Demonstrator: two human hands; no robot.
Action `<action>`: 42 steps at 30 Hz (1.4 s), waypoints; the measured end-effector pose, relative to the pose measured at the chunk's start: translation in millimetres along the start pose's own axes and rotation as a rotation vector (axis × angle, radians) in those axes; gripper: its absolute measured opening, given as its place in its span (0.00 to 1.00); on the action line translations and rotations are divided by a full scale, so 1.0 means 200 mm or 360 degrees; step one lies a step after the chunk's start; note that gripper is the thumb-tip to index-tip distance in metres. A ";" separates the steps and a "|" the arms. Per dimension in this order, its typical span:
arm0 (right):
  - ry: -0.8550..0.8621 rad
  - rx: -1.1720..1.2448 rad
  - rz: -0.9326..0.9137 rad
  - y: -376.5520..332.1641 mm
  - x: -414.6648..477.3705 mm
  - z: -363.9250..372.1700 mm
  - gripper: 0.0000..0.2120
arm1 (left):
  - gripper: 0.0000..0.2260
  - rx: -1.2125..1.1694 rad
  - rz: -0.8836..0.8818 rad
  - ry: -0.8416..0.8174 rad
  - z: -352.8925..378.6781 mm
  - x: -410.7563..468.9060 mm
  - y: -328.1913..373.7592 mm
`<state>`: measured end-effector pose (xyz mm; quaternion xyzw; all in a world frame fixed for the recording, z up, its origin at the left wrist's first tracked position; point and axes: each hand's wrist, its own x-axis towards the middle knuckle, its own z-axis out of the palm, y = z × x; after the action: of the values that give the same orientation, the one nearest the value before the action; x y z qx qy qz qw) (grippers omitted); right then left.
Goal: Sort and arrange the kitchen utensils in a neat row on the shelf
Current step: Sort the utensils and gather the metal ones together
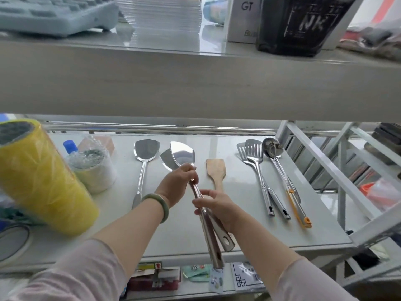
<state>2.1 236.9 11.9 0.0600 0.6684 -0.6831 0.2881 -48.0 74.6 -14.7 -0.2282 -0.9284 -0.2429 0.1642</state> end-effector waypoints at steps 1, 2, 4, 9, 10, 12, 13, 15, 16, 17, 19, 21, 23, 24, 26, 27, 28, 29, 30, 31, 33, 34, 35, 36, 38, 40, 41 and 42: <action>0.0049 -0.0004 -0.0003 0.01 0.01 0.02 0.21 | 0.10 0.0017 0.0004 0.0013 0.00 -0.01 0.00; 0.0096 -0.0025 -0.0008 0.02 0.02 0.03 0.23 | 0.11 0.0047 0.0004 0.0053 0.00 -0.02 -0.01; 0.0180 -0.0083 -0.0033 0.05 0.06 0.05 0.24 | 0.16 0.0138 -0.0097 0.0234 0.00 -0.06 -0.06; 0.0376 -0.0192 -0.0081 0.11 0.13 0.07 0.19 | 0.25 0.0285 -0.1459 0.0244 -0.09 -0.27 -0.12; 0.0389 -0.0200 -0.0098 0.11 0.14 0.08 0.18 | 0.25 0.0190 -0.1694 0.0100 -0.11 -0.30 -0.13; 0.0399 -0.0216 -0.0124 0.11 0.17 0.10 0.16 | 0.20 0.0035 -0.1892 -0.0043 -0.12 -0.34 -0.15; 0.0405 -0.0215 -0.0129 0.10 0.19 0.12 0.15 | 0.17 0.0019 -0.1876 -0.0077 -0.12 -0.35 -0.16; 0.0424 -0.0190 -0.0141 0.09 0.22 0.16 0.14 | 0.14 -0.0072 -0.1800 -0.0124 -0.14 -0.35 -0.14; 0.0432 -0.0177 -0.0150 0.09 0.23 0.18 0.13 | 0.14 -0.0209 -0.1777 -0.0105 -0.14 -0.34 -0.11; 0.0435 -0.0165 -0.0167 0.08 0.24 0.20 0.12 | 0.14 -0.0405 -0.1777 -0.0044 -0.13 -0.34 -0.07; 0.0445 -0.0151 -0.0209 0.06 0.27 0.23 0.12 | 0.14 -0.0793 -0.1765 0.0104 -0.11 -0.32 0.01; 0.0473 -0.0149 -0.0253 0.05 0.29 0.24 0.13 | 0.13 -0.1205 -0.1737 0.0194 -0.08 -0.30 0.09; 0.0500 -0.0149 -0.0280 0.04 0.31 0.24 0.13 | 0.11 -0.1410 -0.1693 0.0203 -0.05 -0.29 0.14; 0.0517 -0.0143 -0.0291 0.03 0.31 0.23 0.13 | 0.11 -0.1374 -0.1658 0.0191 -0.02 -0.28 0.16; 0.0552 -0.0133 -0.0308 0.02 0.30 0.19 0.12 | 0.11 -0.1330 -0.1603 0.0188 0.02 -0.26 0.19; 0.0572 -0.0126 -0.0312 0.01 0.29 0.17 0.12 | 0.10 -0.1326 -0.1578 0.0182 0.04 -0.25 0.21; 0.0599 -0.0128 -0.0318 0.01 0.28 0.14 0.13 | 0.09 -0.1315 -0.1555 0.0175 0.06 -0.24 0.24; 0.0638 -0.0155 -0.0319 0.01 0.28 0.11 0.15 | 0.07 -0.1300 -0.1531 0.0168 0.07 -0.22 0.27; 0.0674 -0.0202 -0.0321 0.00 0.26 0.07 0.18 | 0.06 -0.1269 -0.1502 0.0147 0.09 -0.19 0.30; 0.0702 -0.0255 -0.0328 -0.01 0.25 0.03 0.20 | 0.06 -0.1226 -0.1461 0.0117 0.10 -0.17 0.34; 0.0740 -0.0388 -0.0365 -0.03 0.22 -0.05 0.20 | 0.08 -0.1155 -0.1351 0.0077 0.15 -0.12 0.40; 0.0762 -0.0454 -0.0379 -0.04 0.20 -0.10 0.18 | 0.08 -0.1149 -0.1312 0.0059 0.18 -0.10 0.44; 0.0787 -0.0505 -0.0385 -0.05 0.18 -0.15 0.17 | 0.09 -0.1168 -0.1287 0.0048 0.20 -0.08 0.48; 0.0816 -0.0544 -0.0388 -0.06 0.17 -0.20 0.15 | 0.09 -0.1179 -0.1266 0.0041 0.23 -0.05 0.51; 0.0863 -0.0618 -0.0377 -0.08 0.14 -0.29 0.12 | 0.10 -0.1190 -0.1233 0.0036 0.29 0.01 0.59; 0.0917 -0.0691 -0.0344 -0.08 0.14 -0.39 0.10 | 0.11 -0.1197 -0.1213 0.0033 0.34 0.06 0.65; 0.0945 -0.0719 -0.0323 -0.08 0.13 -0.43 0.09 | 0.11 -0.1195 -0.1209 0.0035 0.37 0.09 0.68; 0.0959 -0.0749 -0.0307 -0.08 0.13 -0.47 0.06 | 0.11 -0.1192 -0.1221 0.0032 0.39 0.11 0.71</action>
<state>-55.6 316.5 4.8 0.1270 0.8640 -0.4868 0.0194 -10.4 233.4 -17.5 0.0868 -0.7933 -0.6023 -0.0203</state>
